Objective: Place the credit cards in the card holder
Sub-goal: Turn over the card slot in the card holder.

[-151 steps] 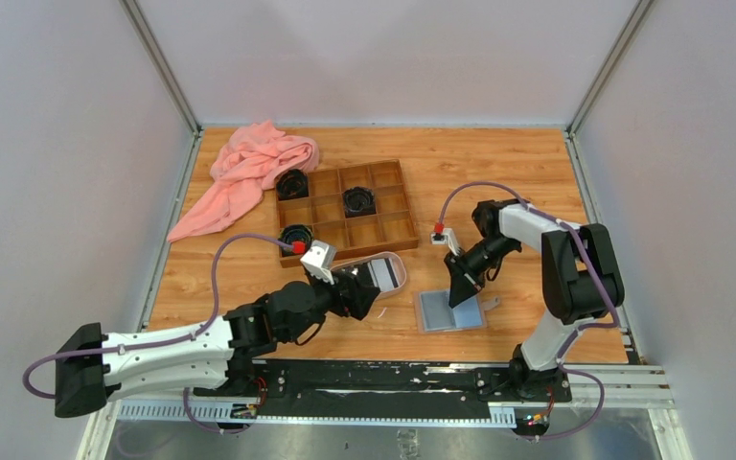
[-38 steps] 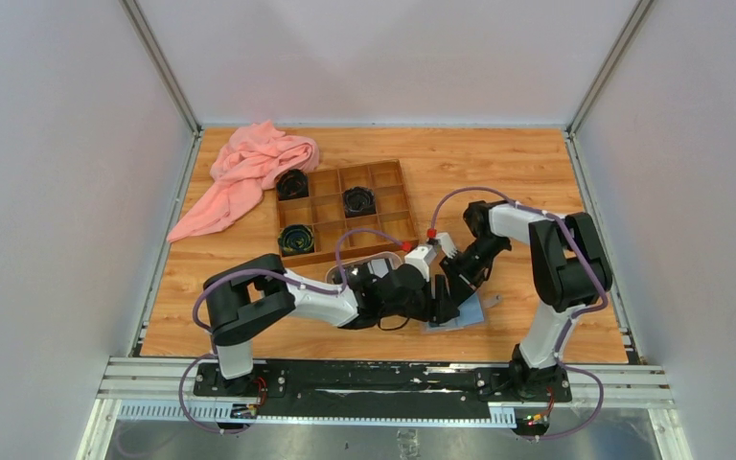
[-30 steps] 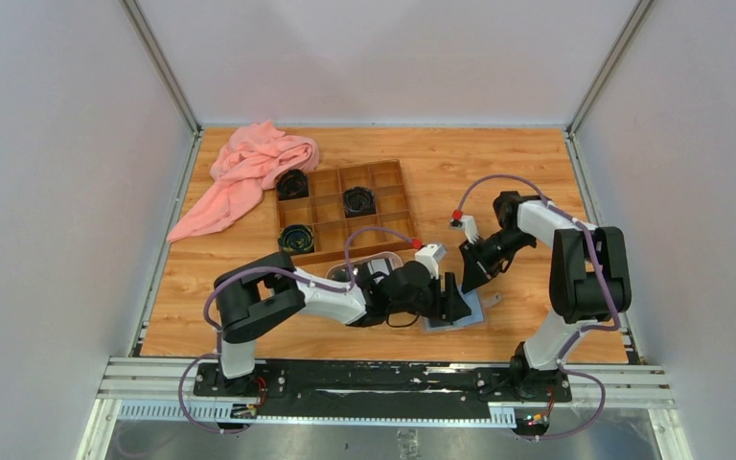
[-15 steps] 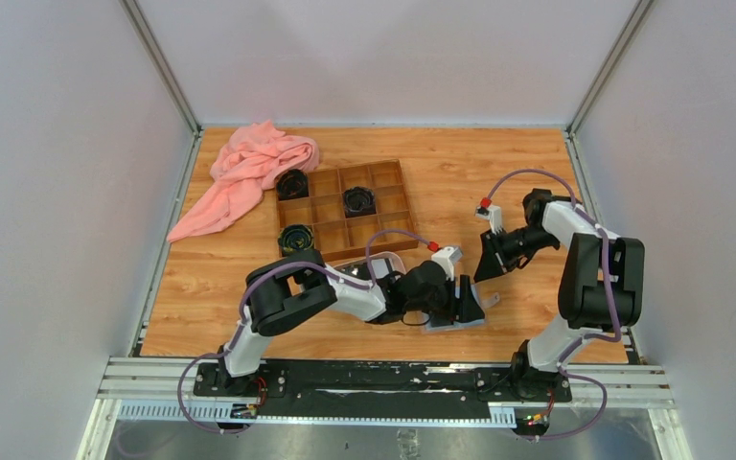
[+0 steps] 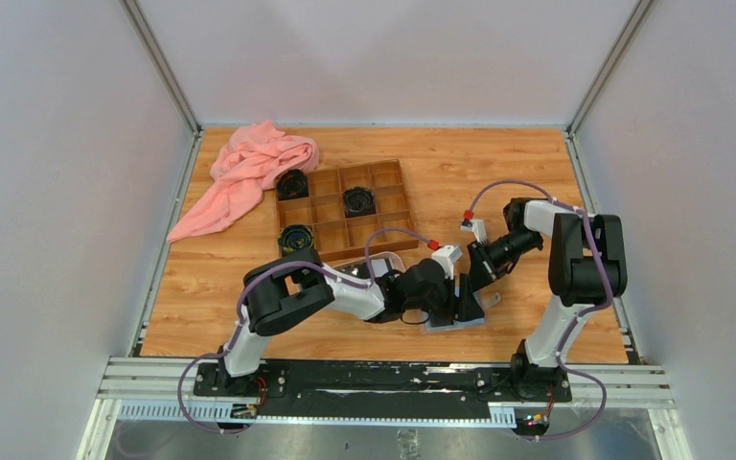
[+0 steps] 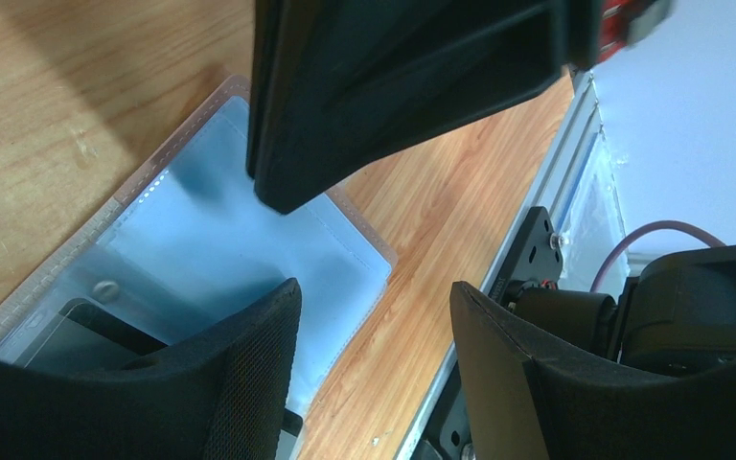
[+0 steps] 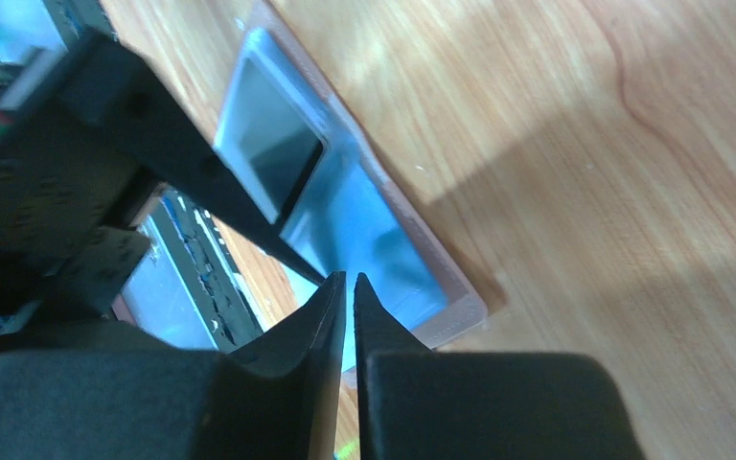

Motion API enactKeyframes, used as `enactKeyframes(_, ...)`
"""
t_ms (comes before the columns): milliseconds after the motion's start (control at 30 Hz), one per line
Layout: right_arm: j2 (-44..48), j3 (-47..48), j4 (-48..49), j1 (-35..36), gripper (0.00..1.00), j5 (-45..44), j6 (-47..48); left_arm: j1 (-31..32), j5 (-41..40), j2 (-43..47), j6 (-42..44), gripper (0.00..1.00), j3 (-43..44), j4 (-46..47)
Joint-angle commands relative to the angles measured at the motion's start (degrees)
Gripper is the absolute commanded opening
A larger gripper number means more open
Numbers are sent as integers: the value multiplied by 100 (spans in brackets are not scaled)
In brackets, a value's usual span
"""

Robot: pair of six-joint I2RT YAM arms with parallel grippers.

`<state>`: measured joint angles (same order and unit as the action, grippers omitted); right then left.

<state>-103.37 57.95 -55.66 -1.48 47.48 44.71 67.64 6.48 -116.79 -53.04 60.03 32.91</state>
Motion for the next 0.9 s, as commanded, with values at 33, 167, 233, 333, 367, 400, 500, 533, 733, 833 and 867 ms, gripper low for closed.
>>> enactKeyframes(33, -57, -76, 332, 66, 10, -712, -338, -21, 42, 594, 288, 64, -170, 25)
enactKeyframes(167, 29, -102, 353, 72, 10, -704, -333, -18, -172, 1226, 513, 64, -589, 18)
enactKeyframes(233, 65, -112, 346, 77, 10, -648, -316, -22, -336, 1542, 653, 64, -905, 16)
enactKeyframes(333, 166, -118, 328, 112, 10, -556, -244, -22, -542, 2013, 789, 64, -1359, 10)
enactKeyframes(367, 206, -124, 328, 112, 10, -536, -229, -22, -615, 2163, 825, 64, -1514, 6)
enactKeyframes(400, 246, -127, 328, 277, 10, -524, -218, -22, -636, 2305, 863, 64, -1652, 5)
enactKeyframes(500, 291, -118, 328, 401, 10, -534, -208, -20, -888, 2718, 945, 64, -2050, -26)
enactKeyframes(533, 292, -112, 334, 428, 10, -542, -202, -22, -952, 2854, 964, 64, -2152, -98)
enactKeyframes(733, 302, -125, 383, 502, 10, -668, -199, -20, -1320, 3700, 1133, 65, -2704, -359)
enactKeyframes(833, 347, -132, 398, 529, 10, -670, -184, -22, -1461, 4025, 1239, 65, -2831, -562)
enactKeyframes(867, 377, -127, 398, 553, 10, -658, -175, -22, -1499, 4112, 1269, 65, -2864, -618)
